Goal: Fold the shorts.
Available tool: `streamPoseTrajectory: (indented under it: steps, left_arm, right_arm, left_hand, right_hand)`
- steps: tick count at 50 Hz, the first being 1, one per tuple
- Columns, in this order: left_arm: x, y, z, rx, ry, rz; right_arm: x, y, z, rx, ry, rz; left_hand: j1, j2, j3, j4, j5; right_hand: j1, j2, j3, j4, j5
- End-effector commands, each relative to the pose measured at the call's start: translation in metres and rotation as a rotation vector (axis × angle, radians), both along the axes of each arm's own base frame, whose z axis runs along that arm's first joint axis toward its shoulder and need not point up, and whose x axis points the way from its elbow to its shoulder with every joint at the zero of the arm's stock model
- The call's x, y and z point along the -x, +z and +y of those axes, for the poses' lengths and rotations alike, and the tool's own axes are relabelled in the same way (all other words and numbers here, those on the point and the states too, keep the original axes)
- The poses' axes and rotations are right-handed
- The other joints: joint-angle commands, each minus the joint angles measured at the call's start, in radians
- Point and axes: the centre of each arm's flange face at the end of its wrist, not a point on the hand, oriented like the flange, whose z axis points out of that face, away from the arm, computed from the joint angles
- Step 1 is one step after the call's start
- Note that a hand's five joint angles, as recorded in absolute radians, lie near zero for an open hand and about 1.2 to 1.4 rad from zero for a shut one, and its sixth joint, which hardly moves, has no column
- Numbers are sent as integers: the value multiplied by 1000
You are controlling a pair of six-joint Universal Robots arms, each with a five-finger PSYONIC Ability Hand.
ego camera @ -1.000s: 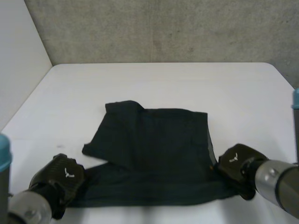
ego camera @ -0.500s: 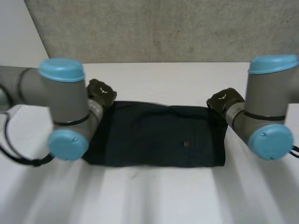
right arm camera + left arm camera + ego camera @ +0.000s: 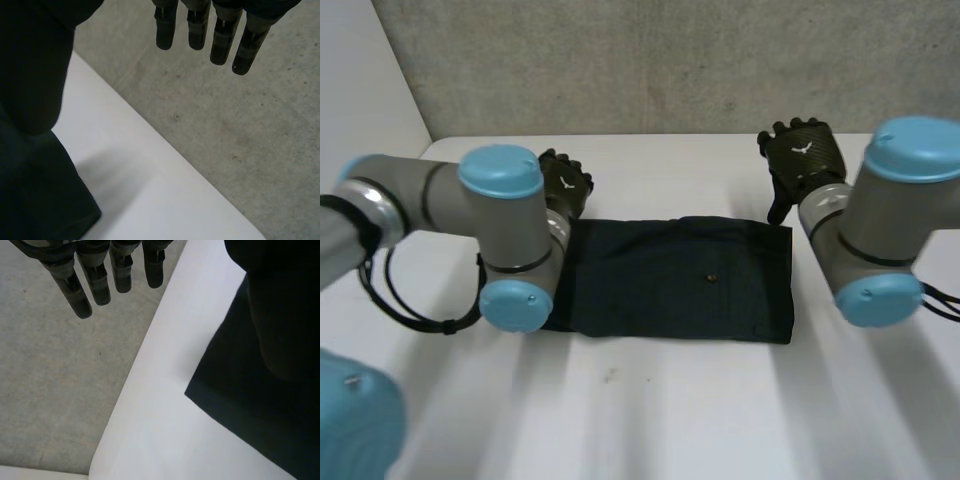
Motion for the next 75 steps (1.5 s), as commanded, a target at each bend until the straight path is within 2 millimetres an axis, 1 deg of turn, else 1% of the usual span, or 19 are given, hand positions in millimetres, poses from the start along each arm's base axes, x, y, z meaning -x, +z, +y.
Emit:
streamPoseTrajectory:
  steps: [1,5,9,14,17,22,30,34,37,39,41,45,48,49,54,59,64,70,75]
  left_arm:
    - [-38,25,30,-67,33,97]
    - [-47,15,47,-114,-3,133]
    - [-48,3,58,-131,-77,147]
    - [-64,-12,47,-160,-92,152]
    - [-72,-15,40,-167,-74,148]
    - [-84,-39,29,-222,-33,129]
    - [-89,-59,29,-247,-36,42]
    - [-88,-66,32,-250,-52,-13]
    - [-88,-62,32,-238,-55,-17]
    - [-88,-50,30,-208,-49,-7]
    - [-87,-34,30,-171,-52,12]
    - [-84,8,34,-76,-64,67]
    - [-82,26,38,-41,-69,111]
    - [-81,39,41,-22,-71,149]
    - [-82,64,48,-10,-70,271]
    - [-83,71,52,-47,-60,364]
    - [-86,64,56,-113,-43,405]
    - [-86,55,59,-141,-38,398]
    - [-86,52,60,-149,-37,397]
  right_arm:
    - [18,15,46,-141,70,-41]
    - [19,6,54,-255,154,-34]
    - [16,-11,47,-393,182,-101]
    - [17,-37,35,-542,144,-170]
    - [19,-49,31,-565,130,-152]
    - [23,-69,26,-588,121,-102]
    - [23,-87,16,-568,135,-40]
    - [23,-89,14,-556,142,-22]
    - [22,-84,14,-542,145,-25]
    - [22,-73,16,-520,150,-30]
    - [22,-54,19,-478,156,-44]
    - [26,-27,30,-413,160,-68]
    - [29,-17,38,-382,161,-79]
    - [31,-13,44,-368,159,-78]
    - [37,-13,64,-370,158,-65]
    - [46,-23,82,-405,125,-51]
    - [56,-49,98,-460,80,-30]
    - [57,-65,103,-429,90,-41]
    - [56,-72,101,-419,90,-38]
  left_hand:
    - [-13,-19,-30,-24,-39]
    - [5,-1,-12,-6,-21]
    - [5,-1,-12,-6,-21]
    - [5,-1,-12,-6,-21]
    - [8,2,-9,-3,-18]
    - [8,2,-9,-3,-18]
    - [8,2,-9,-3,-18]
    - [8,2,-9,-3,-18]
    - [8,2,-9,-3,-18]
    - [8,2,-9,-3,-18]
    - [8,2,-9,-3,-18]
    - [-1,-7,-18,-12,-27]
    - [-1,-7,-18,-12,-27]
    - [-1,-7,-18,-12,-27]
    - [-4,-10,-21,-15,-30]
    - [-4,-10,-21,-15,-30]
    - [-4,-10,-21,-15,-30]
    - [-1,-7,-18,-12,-27]
    - [-4,-10,-21,-15,-30]
  right_hand:
    - [-27,-43,-36,-59,-61]
    - [-27,-43,-36,-59,-61]
    - [-27,-43,-36,-59,-61]
    - [-27,-43,-36,-59,-61]
    - [-27,-43,-36,-59,-61]
    - [-27,-43,-36,-59,-61]
    - [-27,-43,-36,-59,-61]
    - [-27,-43,-36,-59,-61]
    - [-27,-43,-36,-59,-61]
    - [-27,-43,-36,-59,-61]
    - [-27,-43,-36,-59,-61]
    - [-27,-43,-36,-59,-61]
    - [-27,-43,-36,-59,-61]
    - [-27,-43,-36,-59,-61]
    - [-27,-43,-36,-59,-61]
    - [-27,-43,-36,-59,-61]
    - [-8,-25,-18,-40,-43]
    - [335,319,326,303,301]
    - [356,340,347,324,322]
